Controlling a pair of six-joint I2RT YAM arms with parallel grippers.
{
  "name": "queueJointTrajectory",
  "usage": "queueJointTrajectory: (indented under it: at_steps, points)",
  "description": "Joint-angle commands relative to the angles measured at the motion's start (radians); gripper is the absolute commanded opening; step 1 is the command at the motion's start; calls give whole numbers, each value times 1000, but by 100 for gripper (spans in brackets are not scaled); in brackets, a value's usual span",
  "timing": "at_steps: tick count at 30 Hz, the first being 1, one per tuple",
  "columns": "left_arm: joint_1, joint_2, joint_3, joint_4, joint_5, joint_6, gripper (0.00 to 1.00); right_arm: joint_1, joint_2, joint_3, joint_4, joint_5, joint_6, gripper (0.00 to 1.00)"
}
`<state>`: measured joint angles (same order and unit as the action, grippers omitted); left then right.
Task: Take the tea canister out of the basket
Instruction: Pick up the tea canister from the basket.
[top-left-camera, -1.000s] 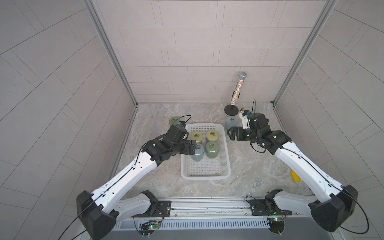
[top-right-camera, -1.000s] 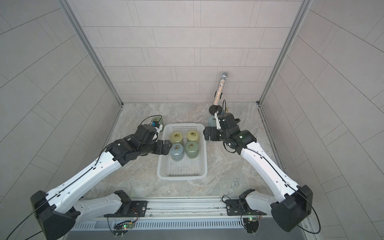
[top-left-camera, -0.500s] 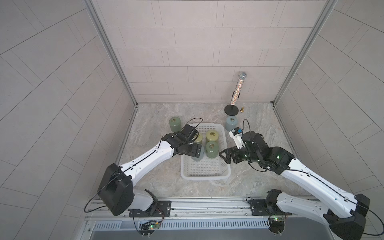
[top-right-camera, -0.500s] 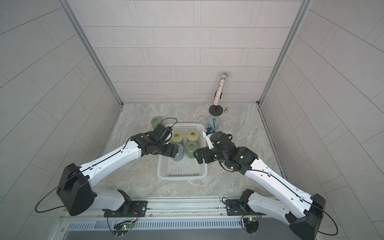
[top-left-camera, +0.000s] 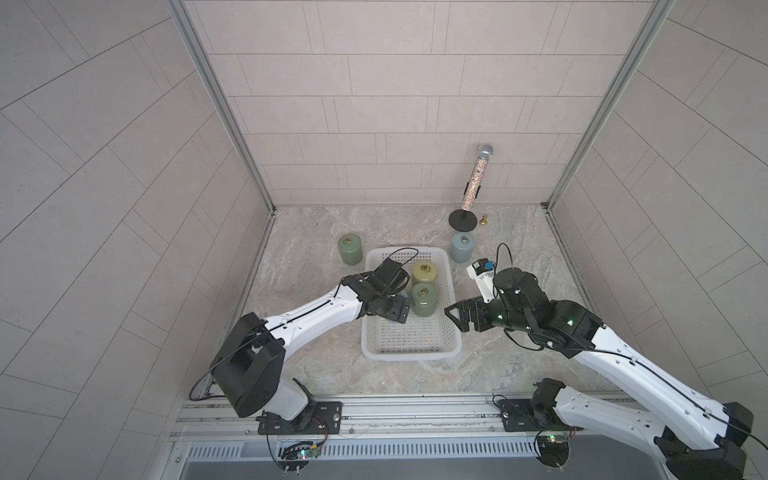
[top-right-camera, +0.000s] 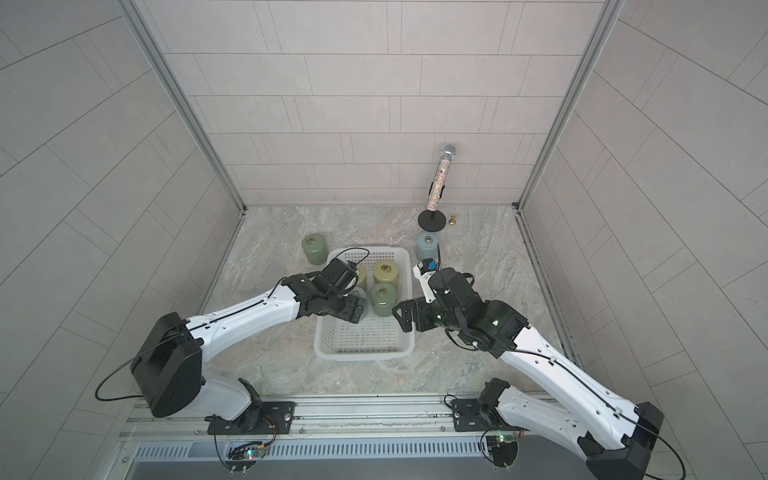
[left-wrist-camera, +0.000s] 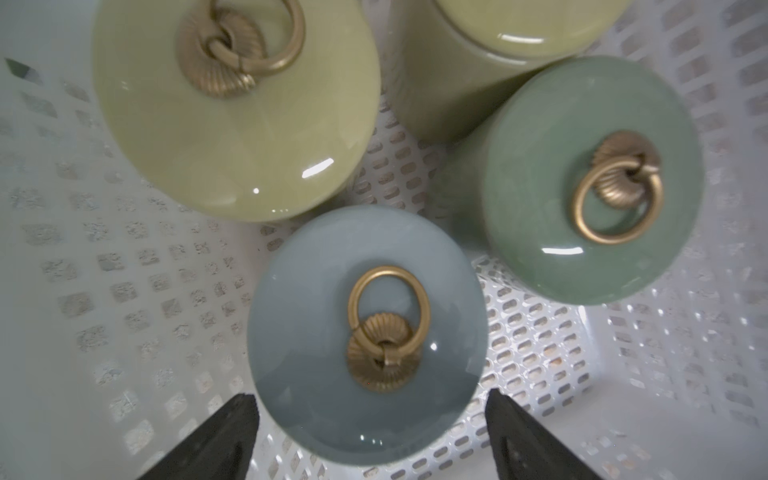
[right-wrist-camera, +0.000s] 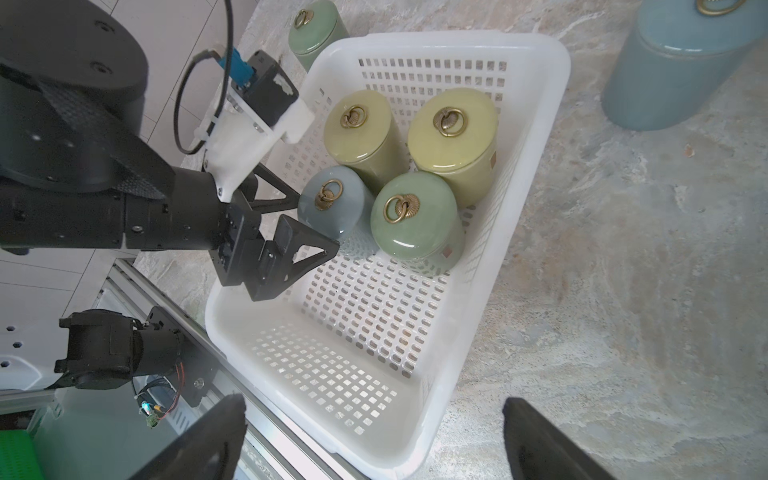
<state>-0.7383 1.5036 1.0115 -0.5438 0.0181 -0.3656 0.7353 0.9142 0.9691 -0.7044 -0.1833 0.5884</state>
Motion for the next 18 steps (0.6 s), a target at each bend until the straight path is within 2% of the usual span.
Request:
queueJointTrajectory:
  at_steps: [1, 5, 18]
  points:
    - [-3, 27, -19, 61, -24, -6, 95, 6, -11, 16, -22, 10, 10, 100]
    - [-4, 69, -20, 83, -38, -10, 98, 9, -11, 17, -24, 11, 11, 100]
    - [-12, 130, -25, 64, -76, 21, 97, 15, -3, 11, -21, 11, 12, 100]
